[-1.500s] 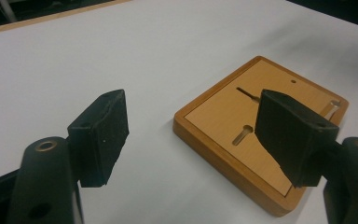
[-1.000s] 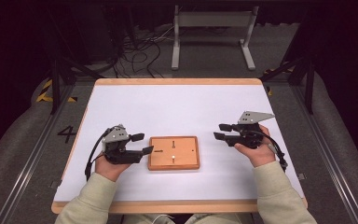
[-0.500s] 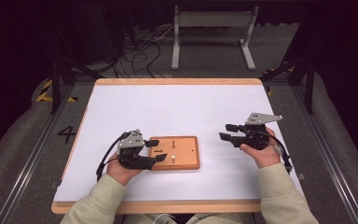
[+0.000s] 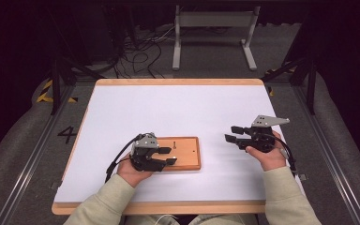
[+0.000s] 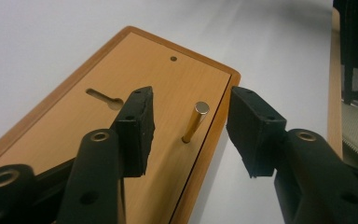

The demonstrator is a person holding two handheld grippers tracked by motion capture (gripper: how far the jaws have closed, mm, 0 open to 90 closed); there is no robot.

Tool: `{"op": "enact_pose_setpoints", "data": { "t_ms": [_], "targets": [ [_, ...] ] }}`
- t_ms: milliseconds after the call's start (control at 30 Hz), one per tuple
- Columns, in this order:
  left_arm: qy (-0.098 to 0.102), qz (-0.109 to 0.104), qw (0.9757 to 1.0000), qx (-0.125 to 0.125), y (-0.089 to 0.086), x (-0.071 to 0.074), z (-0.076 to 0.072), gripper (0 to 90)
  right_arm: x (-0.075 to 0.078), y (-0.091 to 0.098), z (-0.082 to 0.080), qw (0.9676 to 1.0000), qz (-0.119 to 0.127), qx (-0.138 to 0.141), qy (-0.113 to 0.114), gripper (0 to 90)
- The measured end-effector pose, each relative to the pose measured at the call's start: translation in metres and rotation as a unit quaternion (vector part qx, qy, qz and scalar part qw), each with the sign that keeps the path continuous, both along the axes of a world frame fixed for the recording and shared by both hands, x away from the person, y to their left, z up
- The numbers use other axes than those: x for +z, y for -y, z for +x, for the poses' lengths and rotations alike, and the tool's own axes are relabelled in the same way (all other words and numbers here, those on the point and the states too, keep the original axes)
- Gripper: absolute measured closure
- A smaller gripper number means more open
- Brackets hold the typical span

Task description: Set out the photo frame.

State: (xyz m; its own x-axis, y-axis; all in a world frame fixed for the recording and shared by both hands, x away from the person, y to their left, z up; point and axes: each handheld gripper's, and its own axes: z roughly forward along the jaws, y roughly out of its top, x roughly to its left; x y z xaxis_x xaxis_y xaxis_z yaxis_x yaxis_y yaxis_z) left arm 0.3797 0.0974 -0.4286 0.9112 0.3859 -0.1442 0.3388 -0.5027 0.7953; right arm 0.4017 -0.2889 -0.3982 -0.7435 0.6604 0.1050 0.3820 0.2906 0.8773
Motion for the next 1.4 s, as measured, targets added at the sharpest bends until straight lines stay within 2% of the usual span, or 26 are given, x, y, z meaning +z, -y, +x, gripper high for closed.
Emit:
{"op": "enact_pose_setpoints", "data": {
  "t_ms": [133,467,633,867,900,1067,1167,1200,1267,1367,1400],
  "targets": [
    [-0.008,0.019,0.9997,-0.008,0.010,-0.007,0.001,57.7,-0.001,0.002,-0.001,1.0000,0.002,-0.003,-0.004,50.8],
    [-0.001,0.040,0.9991,-0.017,0.019,-0.014,0.002,77.5,-0.004,0.001,-0.001,1.0000,-0.002,-0.003,-0.009,50.3],
    [0.002,0.041,0.9991,-0.012,0.019,-0.015,0.003,81.6,-0.004,0.000,-0.001,1.0000,-0.002,0.000,-0.008,49.9],
    [0.028,0.054,0.9981,-0.013,0.020,-0.015,-0.001,83.3,-0.005,0.000,-0.001,1.0000,-0.003,0.000,-0.009,49.9],
    [0.037,0.058,0.9975,-0.014,0.021,-0.015,-0.002,83.4,-0.005,0.000,-0.001,1.0000,-0.003,0.000,-0.009,49.9],
    [0.099,0.085,0.9910,-0.029,0.023,-0.015,-0.010,83.7,-0.005,-0.001,-0.001,0.9999,-0.001,-0.001,-0.017,51.8],
    [0.111,0.088,0.9892,-0.036,0.023,-0.016,-0.012,83.8,-0.004,-0.003,-0.002,0.9996,-0.001,0.000,-0.027,52.4],
    [0.122,0.091,0.9876,-0.039,0.023,-0.016,-0.013,83.8,-0.004,-0.003,-0.002,0.9998,-0.006,-0.002,-0.018,52.2],
    [0.138,0.096,0.9848,-0.044,0.023,-0.017,-0.017,83.8,-0.003,-0.004,-0.002,0.9997,-0.006,0.002,-0.022,52.2],
    [0.176,0.106,0.9768,-0.061,0.023,-0.018,-0.024,83.9,-0.002,-0.008,-0.003,0.9997,-0.009,0.007,-0.022,50.8],
    [0.192,0.109,0.9730,-0.066,0.024,-0.018,-0.026,83.8,-0.002,-0.009,-0.003,0.9996,-0.009,0.009,-0.024,49.9]
  ]
}}
